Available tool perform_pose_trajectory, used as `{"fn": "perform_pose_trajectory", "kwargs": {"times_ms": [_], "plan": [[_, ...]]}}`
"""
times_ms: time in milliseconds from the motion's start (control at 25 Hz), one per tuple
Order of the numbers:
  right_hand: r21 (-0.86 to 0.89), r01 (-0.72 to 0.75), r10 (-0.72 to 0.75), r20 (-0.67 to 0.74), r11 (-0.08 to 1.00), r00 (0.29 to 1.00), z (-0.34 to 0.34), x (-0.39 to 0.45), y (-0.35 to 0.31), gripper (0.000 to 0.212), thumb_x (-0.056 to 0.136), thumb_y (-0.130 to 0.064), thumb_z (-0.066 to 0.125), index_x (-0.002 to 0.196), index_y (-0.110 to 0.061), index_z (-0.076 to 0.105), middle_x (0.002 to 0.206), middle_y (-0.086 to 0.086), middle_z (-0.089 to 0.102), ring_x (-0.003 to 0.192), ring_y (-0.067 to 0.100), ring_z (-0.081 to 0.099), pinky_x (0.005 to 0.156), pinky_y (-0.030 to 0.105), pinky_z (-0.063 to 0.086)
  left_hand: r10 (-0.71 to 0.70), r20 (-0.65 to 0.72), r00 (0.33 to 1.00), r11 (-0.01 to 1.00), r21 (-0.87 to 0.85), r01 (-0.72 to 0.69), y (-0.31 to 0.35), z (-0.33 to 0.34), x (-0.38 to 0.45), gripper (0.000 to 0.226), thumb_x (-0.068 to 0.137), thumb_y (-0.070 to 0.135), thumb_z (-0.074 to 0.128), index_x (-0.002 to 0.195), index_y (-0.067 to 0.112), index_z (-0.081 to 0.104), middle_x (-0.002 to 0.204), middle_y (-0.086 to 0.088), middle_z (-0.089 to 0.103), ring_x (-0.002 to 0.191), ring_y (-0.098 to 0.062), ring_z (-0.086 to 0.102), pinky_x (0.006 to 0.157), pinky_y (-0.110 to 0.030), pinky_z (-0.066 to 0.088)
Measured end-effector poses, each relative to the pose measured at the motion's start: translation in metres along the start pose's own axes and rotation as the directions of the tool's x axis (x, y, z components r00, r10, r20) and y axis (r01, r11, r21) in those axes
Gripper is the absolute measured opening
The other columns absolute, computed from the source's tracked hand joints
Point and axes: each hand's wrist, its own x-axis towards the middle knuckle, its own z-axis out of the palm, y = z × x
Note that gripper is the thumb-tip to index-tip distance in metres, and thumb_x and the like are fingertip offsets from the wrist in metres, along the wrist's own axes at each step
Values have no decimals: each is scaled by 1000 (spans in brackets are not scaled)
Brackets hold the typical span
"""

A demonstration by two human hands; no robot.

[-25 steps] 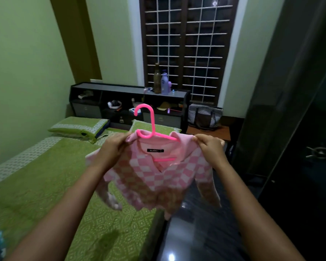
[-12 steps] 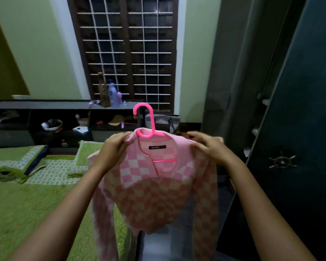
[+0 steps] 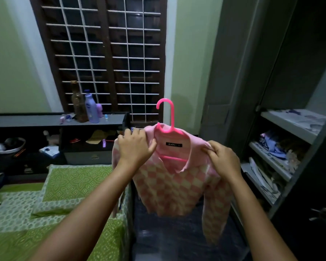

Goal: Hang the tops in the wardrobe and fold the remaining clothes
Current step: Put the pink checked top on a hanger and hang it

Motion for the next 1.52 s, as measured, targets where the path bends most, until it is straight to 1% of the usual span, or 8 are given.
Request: {"fn": "perform_pose_trajectory", "kwargs": {"times_ms": [280, 400, 560, 680, 760, 920, 1240, 1520], "plan": [[-101, -256, 226, -243, 961, 943, 31, 61, 33, 29, 96, -42, 46, 91, -18, 61, 88, 10, 69, 84, 36, 61, 65, 36, 39, 218, 338, 916, 974, -20, -224, 56, 74, 91, 32, 95, 18, 39, 107, 9, 67, 108, -11, 66, 103, -30, 61, 68, -30, 45], [-192, -285, 240, -229, 939, 943, 50, 90, 52, 29, 96, -42, 45, 96, -19, 63, 95, 10, 70, 89, 35, 62, 68, 35, 38, 359, 428, 830, 933, -132, -336, 90, 105, 95, 28, 95, 18, 41, 105, 10, 66, 107, -12, 67, 102, -32, 63, 74, -34, 49], [-171, -236, 208, -164, 957, 964, 51, 144, 103, 27, 94, -44, 51, 105, -25, 67, 101, 8, 70, 94, 34, 62, 71, 35, 42, 406, 496, 767, 871, -463, -162, 99, 167, 140, 45, 97, 44, 33, 85, 11, 62, 96, -12, 68, 93, -31, 63, 72, -33, 46], [-96, -185, 170, -147, 978, 974, 28, 184, 143, 23, 91, -42, 57, 105, -29, 69, 99, 5, 72, 92, 31, 64, 70, 34, 44, 343, 193, 919, 865, -446, -229, 95, 199, 212, 63, 86, 64, 18, 91, 17, 60, 96, -6, 64, 93, -28, 56, 76, -37, 45], [-90, -197, 179, -176, 976, 968, 12, 205, 164, 21, 91, -39, 59, 106, -29, 70, 100, 5, 72, 95, 30, 64, 70, 33, 42, 332, 72, 941, 858, -438, -269, 107, 213, 257, 63, 85, 67, 18, 99, 19, 56, 100, -7, 57, 93, -29, 50, 76, -40, 38], [-84, -249, 223, -241, 965, 945, -22, 233, 216, 21, 90, -38, 60, 105, -27, 70, 98, 4, 72, 94, 29, 64, 73, 33, 44, 564, 116, 817, 638, -690, -342, 175, 240, 295, 61, 84, 72, 16, 88, 17, 43, 87, -12, 59, 81, -33, 56, 66, -38, 38], [-275, -398, 279, -384, 875, 880, -81, 247, 267, 24, 94, -35, 53, 102, -18, 68, 99, 10, 71, 96, 34, 61, 74, 37, 40, 688, -151, 710, 356, -782, -512, 344, 242, 333, 29, 97, 43, 34, 80, 20, 33, 75, 1, 49, 69, -22, 45, 59, -39, 37], [-334, -635, 302, -667, 696, 681, -133, 228, 285, 35, 85, -45, 43, 91, -19, 65, 90, 8, 70, 93, 33, 61, 68, 34, 33, 721, -340, 604, 122, -796, -593, 457, 245, 368, 11, 97, 20, 43, 89, 16, 49, 84, -8, 58, 79, -31, 54, 62, -36, 33]]}}
